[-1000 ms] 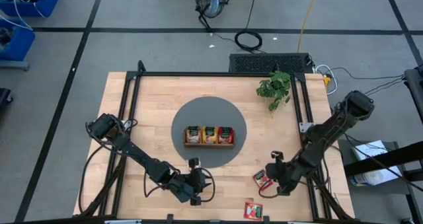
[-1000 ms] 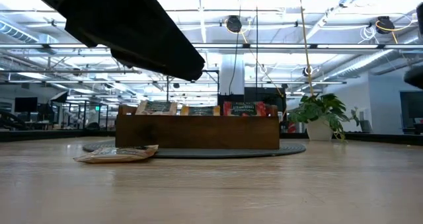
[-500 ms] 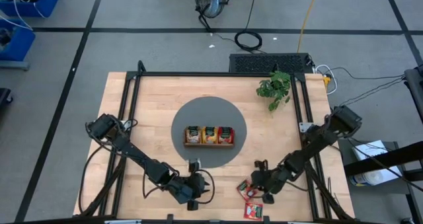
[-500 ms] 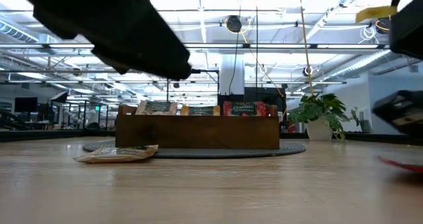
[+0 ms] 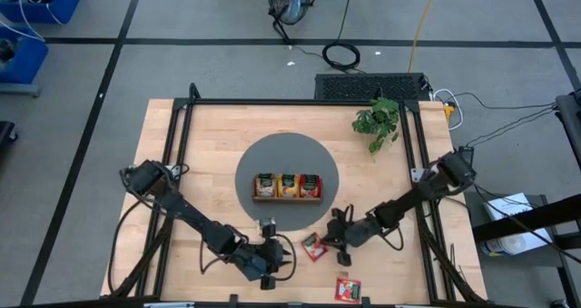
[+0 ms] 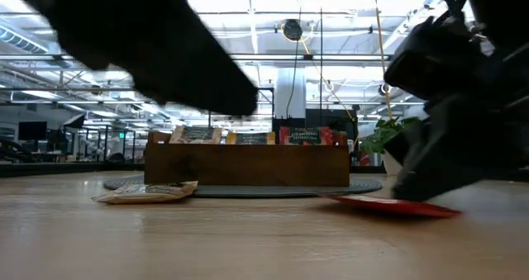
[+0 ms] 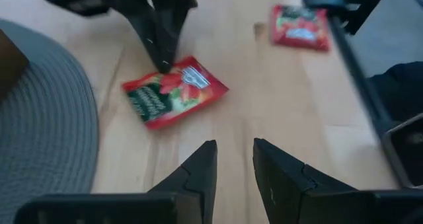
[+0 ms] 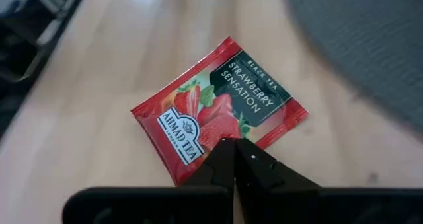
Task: Pick & Place Tea
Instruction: Put the top red tea bag into the right section of the wooden organizer
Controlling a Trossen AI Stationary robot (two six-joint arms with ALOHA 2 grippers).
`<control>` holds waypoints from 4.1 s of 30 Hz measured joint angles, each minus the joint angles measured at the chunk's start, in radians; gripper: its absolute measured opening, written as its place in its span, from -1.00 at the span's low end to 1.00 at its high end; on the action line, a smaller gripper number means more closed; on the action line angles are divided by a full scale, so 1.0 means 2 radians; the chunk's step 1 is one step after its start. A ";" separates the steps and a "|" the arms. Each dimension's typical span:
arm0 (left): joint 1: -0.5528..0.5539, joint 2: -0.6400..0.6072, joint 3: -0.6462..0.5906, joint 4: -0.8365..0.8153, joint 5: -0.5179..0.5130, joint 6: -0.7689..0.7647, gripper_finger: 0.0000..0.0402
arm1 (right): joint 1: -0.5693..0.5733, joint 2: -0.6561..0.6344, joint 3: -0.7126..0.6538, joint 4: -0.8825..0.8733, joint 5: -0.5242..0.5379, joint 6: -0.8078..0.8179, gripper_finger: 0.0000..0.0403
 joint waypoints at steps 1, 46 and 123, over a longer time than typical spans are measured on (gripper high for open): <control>0.004 0.010 0.000 0.007 0.002 -0.001 -0.49 | -0.002 0.004 -0.001 0.010 0.012 -0.004 -1.00; 0.035 0.033 0.000 0.046 0.062 -0.026 -0.49 | 0.029 -0.003 0.014 0.014 0.005 -0.027 -1.00; 0.065 0.087 0.019 0.034 0.034 -0.025 -0.49 | -0.034 -0.072 -0.036 -0.069 -0.006 0.029 -0.32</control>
